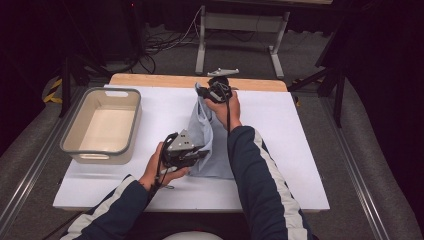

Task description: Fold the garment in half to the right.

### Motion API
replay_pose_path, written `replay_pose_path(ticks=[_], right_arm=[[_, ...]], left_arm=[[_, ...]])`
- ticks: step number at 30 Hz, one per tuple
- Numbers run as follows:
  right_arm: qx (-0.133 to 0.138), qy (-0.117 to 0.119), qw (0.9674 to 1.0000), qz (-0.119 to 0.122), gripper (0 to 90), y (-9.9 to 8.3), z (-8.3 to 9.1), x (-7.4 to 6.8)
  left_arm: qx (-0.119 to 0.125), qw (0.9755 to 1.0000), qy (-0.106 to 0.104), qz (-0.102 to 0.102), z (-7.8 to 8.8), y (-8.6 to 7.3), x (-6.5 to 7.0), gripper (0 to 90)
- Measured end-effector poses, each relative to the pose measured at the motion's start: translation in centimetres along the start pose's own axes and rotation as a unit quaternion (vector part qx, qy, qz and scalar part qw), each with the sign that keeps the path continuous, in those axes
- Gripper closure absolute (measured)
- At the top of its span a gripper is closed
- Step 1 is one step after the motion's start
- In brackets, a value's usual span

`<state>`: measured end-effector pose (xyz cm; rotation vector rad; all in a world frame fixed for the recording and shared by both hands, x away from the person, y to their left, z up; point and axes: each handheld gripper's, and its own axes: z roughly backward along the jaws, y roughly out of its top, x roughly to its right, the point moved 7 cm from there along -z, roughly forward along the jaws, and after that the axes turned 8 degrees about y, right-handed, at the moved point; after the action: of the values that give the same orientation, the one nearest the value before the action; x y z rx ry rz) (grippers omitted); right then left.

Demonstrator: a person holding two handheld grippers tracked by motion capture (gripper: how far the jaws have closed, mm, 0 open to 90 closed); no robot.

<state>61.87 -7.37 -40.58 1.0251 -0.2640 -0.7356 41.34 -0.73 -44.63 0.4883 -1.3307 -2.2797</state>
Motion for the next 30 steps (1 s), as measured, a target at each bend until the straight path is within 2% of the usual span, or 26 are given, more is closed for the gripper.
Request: replay_pose_path(ticks=[2, 3, 5, 6, 8, 9, 10, 13, 14, 15, 16, 19, 21, 22, 23, 25, 28, 30], right_arm=[[0.003, -0.001, 1.0, -0.005, 85.3, -0.4, 0.7, 0.7], [0.002, -0.005, 0.9999, -0.01, 85.1, -0.8, 1.1, 1.3], [0.002, -0.006, 0.9999, -0.012, 85.0, -1.1, 1.4, 1.6], [-0.005, -0.021, 0.9996, -0.019, 84.8, -1.9, 2.0, 2.7], [-0.004, -0.022, 0.9995, -0.022, 84.4, -2.2, 2.2, 3.1], [-0.007, -0.03, 0.9991, -0.031, 82.8, -3.0, 2.7, 3.9], [-0.007, -0.03, 0.9991, -0.031, 82.8, -3.0, 2.7, 3.9], [-0.018, -0.045, 0.9983, -0.031, 81.4, -4.4, 3.6, 5.3], [-0.018, -0.045, 0.9983, -0.031, 81.4, -4.4, 3.6, 5.3], [-0.022, -0.055, 0.9976, -0.035, 77.1, -4.9, 3.9, 5.8], [-0.023, -0.066, 0.997, -0.034, 77.1, -5.2, 4.1, 6.2], [-0.027, -0.075, 0.9964, -0.03, 75.8, -5.8, 4.5, 6.6], [-0.027, -0.087, 0.9955, -0.028, 68.5, -6.2, 5.0, 6.9], [-0.022, -0.088, 0.9955, -0.027, 68.1, -6.3, 5.4, 7.1], [-0.015, -0.092, 0.9952, -0.029, 65.5, -6.6, 6.0, 7.3], [-0.012, -0.092, 0.9952, -0.031, 65.4, -6.7, 6.4, 7.3], [0.003, -0.078, 0.9969, -0.008, 65.5, -7.0, 7.9, 6.2], [0.008, -0.055, 0.9984, 0.009, 63.8, -7.5, 8.9, 4.8]], left_arm=[[-0.002, 1.0, -0.003, -0.002, -0.4, 0.1, 0.2, 80.3], [-0.007, 0.9999, -0.01, -0.003, -1.6, 0.3, 0.8, 80.2], [-0.01, 0.9999, -0.008, -0.008, -2.1, 0.3, 0.9, 80.1], [-0.016, 0.9997, -0.014, -0.008, -3.0, 0.4, 1.2, 79.8], [-0.02, 0.9997, -0.015, -0.009, -3.6, 0.4, 1.4, 79.7], [-0.022, 0.9996, -0.014, -0.01, -4.0, 0.3, 1.5, 79.0], [-0.027, 0.9995, -0.016, -0.01, -4.4, 0.3, 1.6, 79.0], [-0.042, 0.9988, -0.021, -0.015, -5.8, -0.1, 2.2, 78.8], [-0.042, 0.9988, -0.021, -0.015, -5.8, -0.1, 2.2, 78.7], [-0.049, 0.9983, -0.022, -0.02, -6.3, -0.3, 2.5, 78.1], [-0.052, 0.9982, -0.022, -0.019, -6.5, -0.4, 2.6, 76.4], [-0.056, 0.9979, -0.021, -0.023, -6.9, -0.5, 2.9, 72.1], [-0.056, 0.998, -0.01, -0.028, -6.8, -0.5, 3.0, 67.9], [-0.056, 0.998, -0.007, -0.028, -6.7, -0.5, 3.0, 63.7], [-0.05, 0.9983, -0.006, -0.028, -6.6, -0.3, 3.0, 59.2], [-0.036, 0.9991, -0.017, -0.017, -5.9, -0.1, 3.0, 58.2], [-0.013, 0.9994, -0.029, -0.014, -4.2, 0.4, 3.0, 51.3], [-0.005, 0.9994, -0.028, -0.018, -3.0, 0.5, 3.0, 49.0]])
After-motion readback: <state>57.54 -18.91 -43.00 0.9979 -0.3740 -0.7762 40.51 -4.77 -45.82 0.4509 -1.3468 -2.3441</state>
